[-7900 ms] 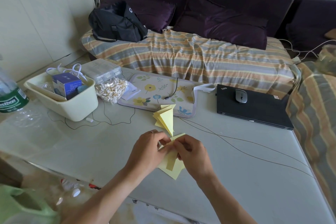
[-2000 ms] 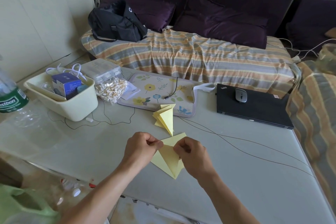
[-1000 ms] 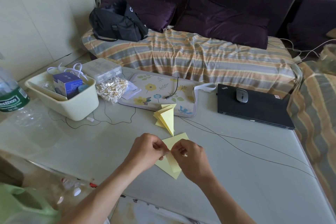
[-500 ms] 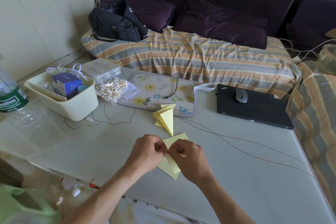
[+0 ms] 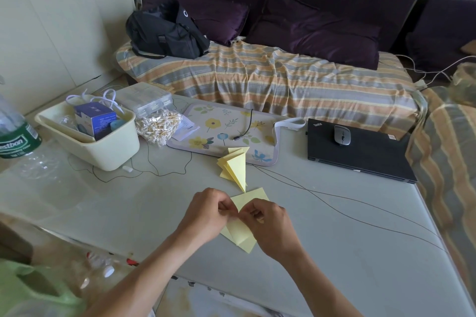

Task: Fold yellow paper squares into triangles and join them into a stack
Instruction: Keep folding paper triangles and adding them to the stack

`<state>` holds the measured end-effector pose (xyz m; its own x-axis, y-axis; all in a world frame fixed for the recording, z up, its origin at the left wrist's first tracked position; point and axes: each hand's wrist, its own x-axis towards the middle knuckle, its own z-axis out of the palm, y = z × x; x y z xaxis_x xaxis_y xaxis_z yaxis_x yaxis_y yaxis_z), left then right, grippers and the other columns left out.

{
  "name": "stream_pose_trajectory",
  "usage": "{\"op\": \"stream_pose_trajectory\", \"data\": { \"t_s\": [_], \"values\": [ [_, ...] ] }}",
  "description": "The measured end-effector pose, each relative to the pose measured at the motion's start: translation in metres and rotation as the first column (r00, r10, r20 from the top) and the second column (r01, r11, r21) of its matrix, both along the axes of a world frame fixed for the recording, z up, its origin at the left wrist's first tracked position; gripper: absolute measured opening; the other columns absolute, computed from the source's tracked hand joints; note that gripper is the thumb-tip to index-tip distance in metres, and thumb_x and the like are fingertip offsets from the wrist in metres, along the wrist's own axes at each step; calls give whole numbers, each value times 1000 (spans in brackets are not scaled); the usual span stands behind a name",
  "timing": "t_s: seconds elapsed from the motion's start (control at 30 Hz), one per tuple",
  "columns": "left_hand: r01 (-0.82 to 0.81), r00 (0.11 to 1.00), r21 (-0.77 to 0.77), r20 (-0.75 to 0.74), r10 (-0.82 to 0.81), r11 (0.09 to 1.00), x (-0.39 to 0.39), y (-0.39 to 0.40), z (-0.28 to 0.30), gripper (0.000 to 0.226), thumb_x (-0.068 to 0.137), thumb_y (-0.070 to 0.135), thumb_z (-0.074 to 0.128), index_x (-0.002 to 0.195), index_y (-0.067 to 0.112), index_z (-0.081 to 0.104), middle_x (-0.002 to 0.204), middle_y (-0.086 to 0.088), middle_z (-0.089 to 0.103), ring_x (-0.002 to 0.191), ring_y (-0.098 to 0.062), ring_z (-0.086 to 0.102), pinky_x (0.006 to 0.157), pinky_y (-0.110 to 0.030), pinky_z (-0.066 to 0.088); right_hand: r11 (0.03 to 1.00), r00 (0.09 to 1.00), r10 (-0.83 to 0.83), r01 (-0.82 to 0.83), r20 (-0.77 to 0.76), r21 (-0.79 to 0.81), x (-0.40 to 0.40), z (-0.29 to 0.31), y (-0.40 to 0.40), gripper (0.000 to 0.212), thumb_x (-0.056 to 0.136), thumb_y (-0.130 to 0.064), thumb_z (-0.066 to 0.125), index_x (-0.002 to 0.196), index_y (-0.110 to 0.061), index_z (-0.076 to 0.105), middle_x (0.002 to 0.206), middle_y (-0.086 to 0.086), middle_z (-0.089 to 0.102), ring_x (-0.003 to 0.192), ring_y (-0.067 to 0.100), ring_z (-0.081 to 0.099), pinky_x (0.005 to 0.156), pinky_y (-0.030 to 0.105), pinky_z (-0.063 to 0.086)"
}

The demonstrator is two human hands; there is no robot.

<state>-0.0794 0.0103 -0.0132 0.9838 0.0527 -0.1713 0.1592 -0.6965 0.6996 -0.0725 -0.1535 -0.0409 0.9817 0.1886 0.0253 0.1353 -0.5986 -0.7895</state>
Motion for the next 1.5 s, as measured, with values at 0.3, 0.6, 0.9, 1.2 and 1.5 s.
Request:
{"op": "stream_pose_trajectory", "data": {
  "t_s": [0.3,0.6,0.9,1.2,1.5],
  "values": [
    [-86,996,22,-18,86,996,2,3,-1,9,84,19,79,76,24,77,64,10,70,61,-1,66,51,-10,38,988,981,-151,147,-118,-46,7,-1,-7,13,93,-15,65,82,-12,71,67,-10,61,58,4,52,53,10,40],
    [-133,991,-92,-26,131,987,3,8,0,5,85,20,79,82,21,75,74,6,75,61,-6,70,57,-14,46,981,967,-195,196,-165,-10,8,2,-15,15,91,-9,62,78,-8,70,66,-3,66,62,14,63,49,12,40],
    [-277,961,-247,-66,269,929,6,11,-6,17,97,14,60,85,2,58,77,-12,75,66,-18,74,80,-44,59,970,953,-189,219,-238,103,4,11,-19,14,91,-9,62,80,-12,70,71,3,72,62,11,67,53,13,44],
    [-324,940,-183,46,338,928,9,13,-5,16,99,24,59,86,19,67,80,2,72,74,-16,71,61,-21,46,991,919,-22,70,-394,109,3,18,-15,8,88,-16,67,85,-20,73,72,-1,76,72,23,71,72,38,54],
    [-318,948,-149,-61,312,936,8,14,-19,19,100,35,53,104,19,64,101,-1,72,90,-23,70,76,-33,53,972,860,-67,171,-506,161,13,5,-12,10,89,-11,64,89,-11,74,77,5,76,62,14,69,77,35,58]
  ]
}}
